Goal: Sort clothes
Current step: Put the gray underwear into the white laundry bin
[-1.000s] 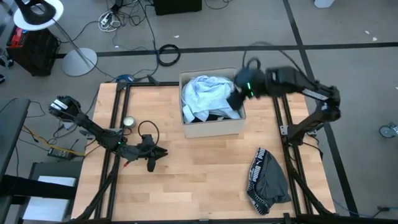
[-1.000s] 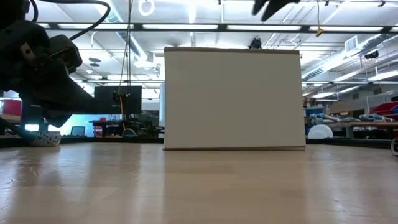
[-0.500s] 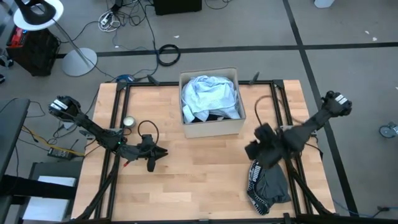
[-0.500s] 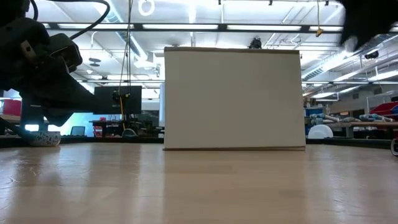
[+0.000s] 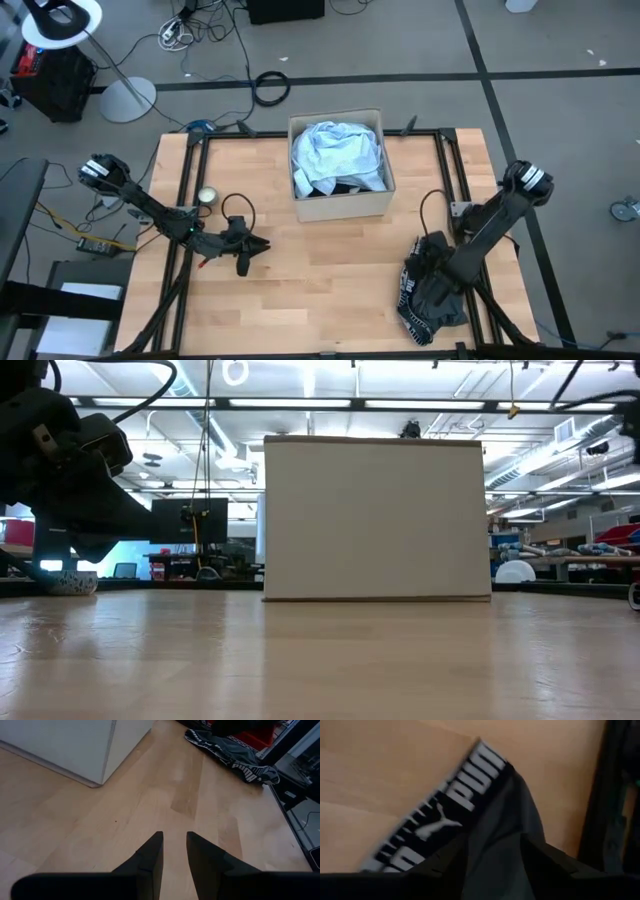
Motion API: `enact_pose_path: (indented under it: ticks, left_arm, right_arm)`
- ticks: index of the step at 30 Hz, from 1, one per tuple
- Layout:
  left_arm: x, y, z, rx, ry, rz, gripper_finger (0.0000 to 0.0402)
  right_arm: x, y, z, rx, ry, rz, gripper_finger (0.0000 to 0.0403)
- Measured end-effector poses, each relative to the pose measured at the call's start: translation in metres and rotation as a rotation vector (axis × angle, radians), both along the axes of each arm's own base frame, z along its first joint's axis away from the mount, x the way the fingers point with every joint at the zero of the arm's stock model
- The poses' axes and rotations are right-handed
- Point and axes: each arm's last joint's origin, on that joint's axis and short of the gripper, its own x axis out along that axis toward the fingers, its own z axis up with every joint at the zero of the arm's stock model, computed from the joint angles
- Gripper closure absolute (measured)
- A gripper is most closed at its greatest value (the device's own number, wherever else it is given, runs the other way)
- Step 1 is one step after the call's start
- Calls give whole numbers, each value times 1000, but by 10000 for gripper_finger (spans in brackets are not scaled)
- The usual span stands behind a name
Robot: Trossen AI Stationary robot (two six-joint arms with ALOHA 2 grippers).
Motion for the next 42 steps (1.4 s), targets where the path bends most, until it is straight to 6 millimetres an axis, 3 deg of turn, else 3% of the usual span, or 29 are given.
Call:
enact_pose_path:
  ticks: [5, 9, 15, 17, 22, 30, 42]
  left_arm:
    - [0, 0, 0, 0, 0, 0, 312]
    - [0, 0, 0, 0, 0, 0, 312]
    - [0, 0, 0, -2, -3, 0, 312]
    - [0, 0, 0, -2, -3, 0, 312]
    - [0, 0, 1, -6, -10, 0, 312]
    - [0, 0, 1, -6, -11, 0, 312]
    - [0, 0, 1, -4, -16, 11, 312]
  right_arm:
    - [-1, 12, -17, 10, 67, -28, 226]
    - [3, 22, -29, 24, 55, -26, 253]
    - [9, 28, -38, 27, -7, 4, 381]
    - [11, 27, -34, 1, -61, 21, 390]
    - [13, 21, -3, -116, -209, 68, 399]
    - [16, 3, 74, -304, -277, 181, 401]
    - [51, -44, 185, -582, -422, 427, 402]
